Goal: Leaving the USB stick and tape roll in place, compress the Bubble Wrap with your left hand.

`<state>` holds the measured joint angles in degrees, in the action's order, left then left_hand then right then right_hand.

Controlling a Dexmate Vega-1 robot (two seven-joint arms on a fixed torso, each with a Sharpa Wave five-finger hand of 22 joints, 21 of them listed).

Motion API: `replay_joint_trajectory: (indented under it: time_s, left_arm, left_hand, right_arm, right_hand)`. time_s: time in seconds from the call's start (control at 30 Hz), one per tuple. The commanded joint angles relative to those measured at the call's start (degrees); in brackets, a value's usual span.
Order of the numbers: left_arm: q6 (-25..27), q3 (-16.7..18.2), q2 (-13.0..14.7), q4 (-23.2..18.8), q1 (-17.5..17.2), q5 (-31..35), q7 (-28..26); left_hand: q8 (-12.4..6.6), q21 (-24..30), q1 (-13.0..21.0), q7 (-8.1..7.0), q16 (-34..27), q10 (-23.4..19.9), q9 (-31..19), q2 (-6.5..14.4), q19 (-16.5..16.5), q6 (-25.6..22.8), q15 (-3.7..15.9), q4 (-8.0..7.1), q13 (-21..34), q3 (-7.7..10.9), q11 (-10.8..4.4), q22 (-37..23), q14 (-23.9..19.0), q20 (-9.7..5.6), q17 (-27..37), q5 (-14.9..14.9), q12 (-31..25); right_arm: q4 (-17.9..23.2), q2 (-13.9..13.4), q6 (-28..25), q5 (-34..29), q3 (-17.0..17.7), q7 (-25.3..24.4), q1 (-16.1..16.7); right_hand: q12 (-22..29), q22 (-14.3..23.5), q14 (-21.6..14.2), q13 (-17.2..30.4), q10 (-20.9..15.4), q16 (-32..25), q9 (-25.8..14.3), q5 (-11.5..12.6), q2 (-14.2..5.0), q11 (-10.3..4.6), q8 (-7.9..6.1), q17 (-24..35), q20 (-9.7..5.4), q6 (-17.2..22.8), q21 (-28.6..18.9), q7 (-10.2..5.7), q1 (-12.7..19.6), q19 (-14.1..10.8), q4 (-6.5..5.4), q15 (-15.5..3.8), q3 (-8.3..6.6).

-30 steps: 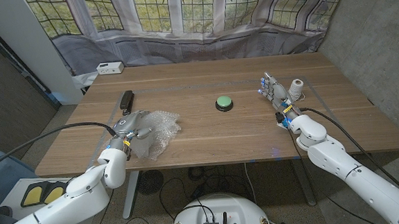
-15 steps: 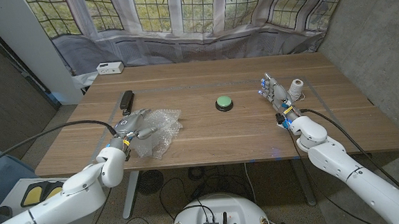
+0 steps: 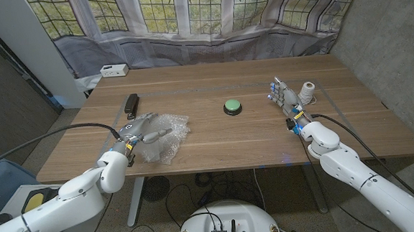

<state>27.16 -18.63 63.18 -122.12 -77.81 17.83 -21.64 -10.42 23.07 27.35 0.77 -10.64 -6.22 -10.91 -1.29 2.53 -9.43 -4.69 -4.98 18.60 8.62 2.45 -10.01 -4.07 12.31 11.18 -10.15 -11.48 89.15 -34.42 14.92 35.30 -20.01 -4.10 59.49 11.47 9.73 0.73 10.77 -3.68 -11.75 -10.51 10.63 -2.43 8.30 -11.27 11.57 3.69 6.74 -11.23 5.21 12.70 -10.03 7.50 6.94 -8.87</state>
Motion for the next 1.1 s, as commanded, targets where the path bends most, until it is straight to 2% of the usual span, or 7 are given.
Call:
replay_joint_trajectory:
  time_s: [0.03,0.63,1.1]
  left_arm:
    - [-6.2,4.4,-0.1,0.5,-3.3,-4.0,-2.8]
    - [-16.3,9.3,-3.6,3.1,-4.8,-9.1,-2.6]
    - [-22.7,10.7,-7.6,5.3,-3.8,-12.6,-1.0]
  left_hand:
    - [-0.29,-0.2,-0.9,0.32,-0.5,-0.4,0.0,0.0,-0.3,-0.1,-0.34,-0.24,0.0,-0.43,0.55,-0.3,0.2,0.00,0.0,-0.5,-0.4]
    - [-0.48,-0.7,-3.3,0.37,-1.2,-2.5,0.1,0.0,0.6,-0.4,-0.24,-1.19,-0.7,-1.35,0.94,-0.3,-1.6,-0.21,-0.1,-0.8,-1.2]
    - [-0.08,-0.9,-3.9,1.12,-1.5,-3.3,0.2,0.2,1.8,1.0,-0.21,-1.30,-1.3,-1.59,0.90,-0.3,-3.1,-0.54,-0.2,-1.0,-1.4]
  right_arm:
    - [0.7,-0.2,-0.1,0.3,0.3,-0.4,0.7]
    - [0.6,-0.2,0.9,0.0,0.4,-0.2,1.3]
    - [0.3,0.1,2.0,0.4,0.9,-0.3,1.9]
  right_hand:
    - [-0.1,0.3,-0.1,0.3,-0.2,0.0,-0.2,0.0,-0.12,0.09,0.22,0.3,0.15,0.4,-0.1,-0.13,0.4,-0.3,0.05,0.34,-0.46]
    - [-0.1,0.3,-0.1,0.3,-0.2,0.0,-0.2,0.0,-0.07,0.09,0.25,0.3,0.13,0.3,-0.1,-0.14,0.4,-0.4,0.04,0.32,-0.44]
    - [-0.1,0.3,-0.2,0.3,-0.2,0.0,-0.2,0.0,-0.08,0.06,0.25,0.3,0.10,0.3,-0.1,-0.12,0.3,-0.5,0.02,0.25,-0.44]
